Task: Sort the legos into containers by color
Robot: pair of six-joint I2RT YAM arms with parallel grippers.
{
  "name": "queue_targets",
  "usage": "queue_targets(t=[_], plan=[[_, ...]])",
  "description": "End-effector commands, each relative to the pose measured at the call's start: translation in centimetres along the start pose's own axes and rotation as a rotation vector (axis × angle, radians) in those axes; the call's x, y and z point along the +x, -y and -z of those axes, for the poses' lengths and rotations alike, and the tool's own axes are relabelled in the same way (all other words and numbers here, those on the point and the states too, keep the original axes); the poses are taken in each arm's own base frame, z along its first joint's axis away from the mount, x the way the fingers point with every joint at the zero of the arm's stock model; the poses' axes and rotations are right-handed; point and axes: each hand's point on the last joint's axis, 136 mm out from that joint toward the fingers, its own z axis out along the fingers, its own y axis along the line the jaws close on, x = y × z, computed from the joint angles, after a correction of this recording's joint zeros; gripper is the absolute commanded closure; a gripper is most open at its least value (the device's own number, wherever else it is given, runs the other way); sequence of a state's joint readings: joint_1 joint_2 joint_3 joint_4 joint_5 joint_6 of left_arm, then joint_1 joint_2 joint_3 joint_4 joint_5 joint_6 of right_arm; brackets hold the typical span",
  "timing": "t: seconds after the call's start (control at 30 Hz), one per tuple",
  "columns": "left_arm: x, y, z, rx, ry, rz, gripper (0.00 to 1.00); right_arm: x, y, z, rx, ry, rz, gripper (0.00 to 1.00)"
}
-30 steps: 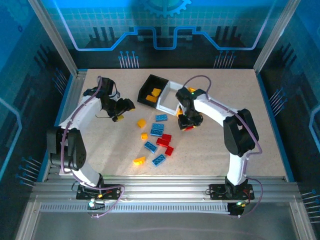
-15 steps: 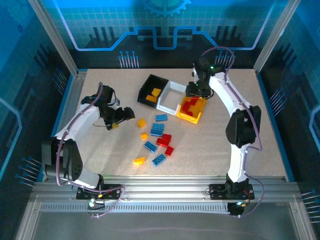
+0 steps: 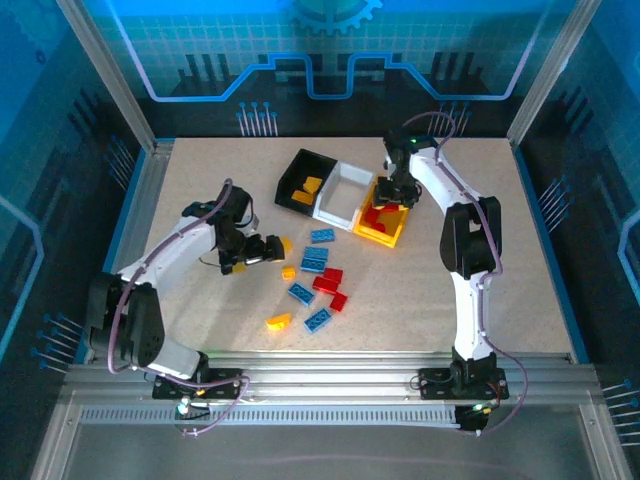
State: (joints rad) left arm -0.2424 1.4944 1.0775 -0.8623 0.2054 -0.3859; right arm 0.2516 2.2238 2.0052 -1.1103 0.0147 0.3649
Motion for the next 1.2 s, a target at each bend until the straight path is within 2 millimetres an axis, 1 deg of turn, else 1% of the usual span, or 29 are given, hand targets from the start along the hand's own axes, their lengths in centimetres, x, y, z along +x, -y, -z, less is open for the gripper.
queue_targets(t=[0.0, 0.03, 0.13, 0.23, 0.33, 0.43, 0.57, 0.7, 0.8, 0.87, 0.93, 1.0, 1.17], plan=[[-0.7, 0.2, -0.4, -0.018, -0.011, 0.005, 0.01, 0.3, 0.3, 0.7, -0.011, -0.010, 0.003, 0.47], [-1.0, 0.4, -0.5, -0.018, -0.010, 0.003, 0.01, 0.4, 0.3, 0.7, -0.012, -0.011, 0.004, 0.47], [-2.0, 0.8, -0.7, -0.027, -0.006, 0.009, 0.01, 0.5, 0.3, 0.9, -0.011, -0.012, 0.009, 0.39], [-3.1, 1.2, -0.9, -0.031, -0.002, 0.022, 0.01, 0.4, 0.2, 2.0, -0.015, 0.007, 0.013, 0.34], [-4.2, 1.5, -1.3, -0.041, -0.001, 0.035, 0.01, 0.4, 0.1, 3.8, -0.024, 0.040, 0.012, 0.29], [-5.0, 1.5, -2.0, -0.064, -0.016, 0.055, 0.02, 1.1, -0.2, 5.5, -0.038, 0.067, 0.010, 0.27], [-6.0, 2.3, -3.2, -0.078, -0.031, 0.065, 0.06, 3.1, -0.9, 6.9, -0.054, 0.085, 0.019, 0.27], [-6.4, 3.6, -4.5, -0.089, -0.054, 0.048, 0.08, 5.1, -1.5, 7.5, -0.062, 0.087, 0.036, 0.27], [-6.9, 4.2, -5.5, -0.105, -0.066, 0.018, 0.09, 6.3, -1.7, 7.7, -0.077, 0.084, 0.029, 0.27], [-7.3, 4.1, -6.1, -0.125, -0.076, -0.005, 0.10, 6.8, -2.0, 8.0, -0.091, 0.087, 0.025, 0.27], [-7.9, 3.6, -6.4, -0.167, -0.078, -0.032, 0.10, 7.3, -2.1, 8.1, -0.094, 0.086, 0.026, 0.27], [-8.3, 3.5, -6.7, -0.182, -0.082, -0.062, 0.11, 7.7, -2.1, 8.1, -0.093, 0.081, 0.026, 0.27], [-8.9, 3.3, -7.5, -0.208, -0.102, -0.108, 0.14, 8.3, -1.9, 8.0, -0.089, 0.072, 0.019, 0.27]])
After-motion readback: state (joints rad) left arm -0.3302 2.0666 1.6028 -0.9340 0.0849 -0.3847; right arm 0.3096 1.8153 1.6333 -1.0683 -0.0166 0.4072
